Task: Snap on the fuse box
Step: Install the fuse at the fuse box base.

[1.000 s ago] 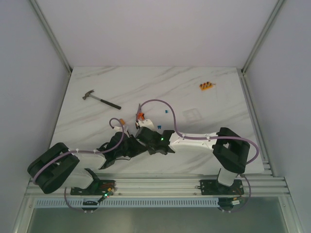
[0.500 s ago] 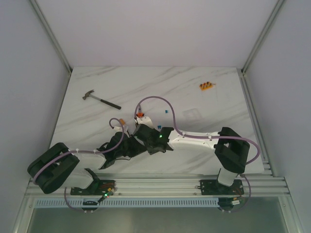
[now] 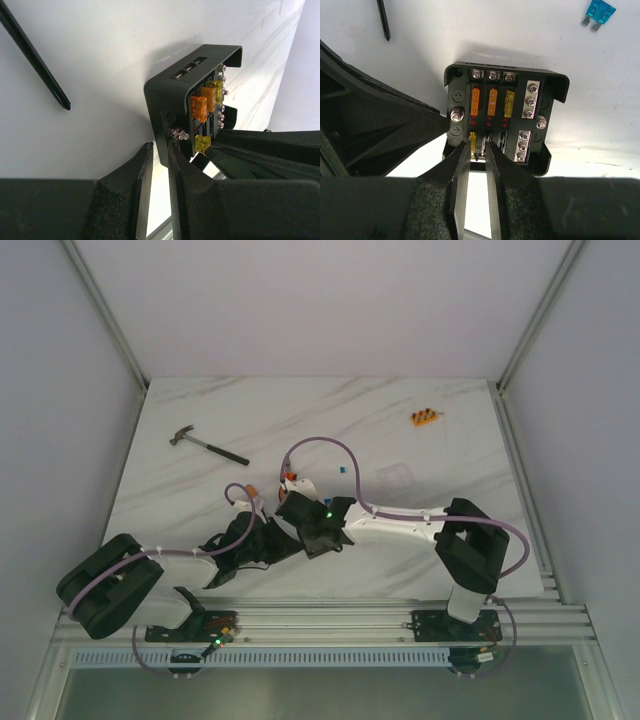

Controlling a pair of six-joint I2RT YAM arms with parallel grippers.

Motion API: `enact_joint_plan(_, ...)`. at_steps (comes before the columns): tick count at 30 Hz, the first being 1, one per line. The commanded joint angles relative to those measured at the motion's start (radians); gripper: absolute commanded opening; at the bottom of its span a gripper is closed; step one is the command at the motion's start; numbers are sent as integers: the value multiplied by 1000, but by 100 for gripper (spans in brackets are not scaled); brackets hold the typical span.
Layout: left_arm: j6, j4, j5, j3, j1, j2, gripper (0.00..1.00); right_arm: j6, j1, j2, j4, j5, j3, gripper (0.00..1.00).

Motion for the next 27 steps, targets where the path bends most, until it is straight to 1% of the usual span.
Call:
enact_joint_plan(1,-11,-1,-10,6,-5,1,28,12,-8,29,-22,-21,41,24)
enact_joint_plan(5,-12,-1,-10,7,-6,2,28,16,-12,37,-27,-43,43,18)
enact_joint_plan(9,-10,-1,-10,7,-7,1,28,19,-14,52,-46,-61,52,18)
enact_joint_plan(13,-10,0,-9,9,-7,2,28,16,-15,65,-53,-74,62,15)
enact_joint_plan(17,-10,-1,-9,9,-7,2,28,11,-14,102,-92,-97,88,14)
enact_joint_plan(20,-10,-3,-10,11,-7,4,28,21,-15,124,-116,-97,86,8)
enact_joint_plan(27,-11,-5,-8,13,-7,10,28,39,-36,155,-146,-108,29,0)
